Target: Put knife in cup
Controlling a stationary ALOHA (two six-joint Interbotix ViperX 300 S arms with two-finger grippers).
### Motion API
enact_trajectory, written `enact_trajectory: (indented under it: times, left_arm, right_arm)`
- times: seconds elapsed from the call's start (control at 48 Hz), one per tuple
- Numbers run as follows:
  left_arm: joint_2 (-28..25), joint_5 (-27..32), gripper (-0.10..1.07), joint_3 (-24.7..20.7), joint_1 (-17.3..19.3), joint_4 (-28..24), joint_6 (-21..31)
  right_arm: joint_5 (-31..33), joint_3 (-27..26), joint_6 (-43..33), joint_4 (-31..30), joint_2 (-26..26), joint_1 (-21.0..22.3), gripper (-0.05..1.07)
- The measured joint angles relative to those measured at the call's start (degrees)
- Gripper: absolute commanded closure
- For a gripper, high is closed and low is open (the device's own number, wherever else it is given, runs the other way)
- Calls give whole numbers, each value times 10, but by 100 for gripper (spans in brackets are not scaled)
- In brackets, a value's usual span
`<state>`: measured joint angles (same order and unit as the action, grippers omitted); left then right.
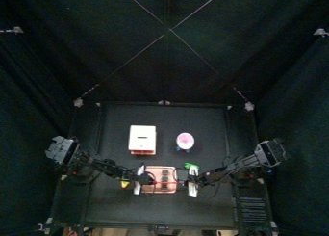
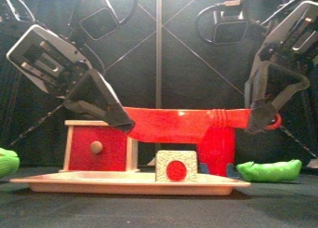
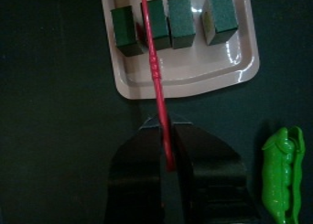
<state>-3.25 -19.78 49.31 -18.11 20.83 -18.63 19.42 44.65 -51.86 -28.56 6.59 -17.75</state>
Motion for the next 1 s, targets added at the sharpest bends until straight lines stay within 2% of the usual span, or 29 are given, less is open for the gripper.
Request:
enact_trajectory:
  times: [0.229, 0.521, 0.646, 0.854, 1.0]
  left_arm:
    - [10, -10, 69, 1, 5, 6, 3]
    - [42, -29, 34, 11, 16, 38, 3]
    - [62, -29, 23, 23, 25, 62, 4]
    - [110, -38, 21, 46, 37, 76, 2]
    - [150, -43, 21, 58, 50, 76, 2]
  right_arm:
    - [4, 1, -1, -1, 14, 0, 69]
    - [15, 12, -2, 2, 47, 3, 69]
    - [18, 27, -3, 1, 64, 3, 69]
    - [24, 41, -3, 20, 105, 4, 69]
    - [62, 38, -3, 42, 138, 4, 69]
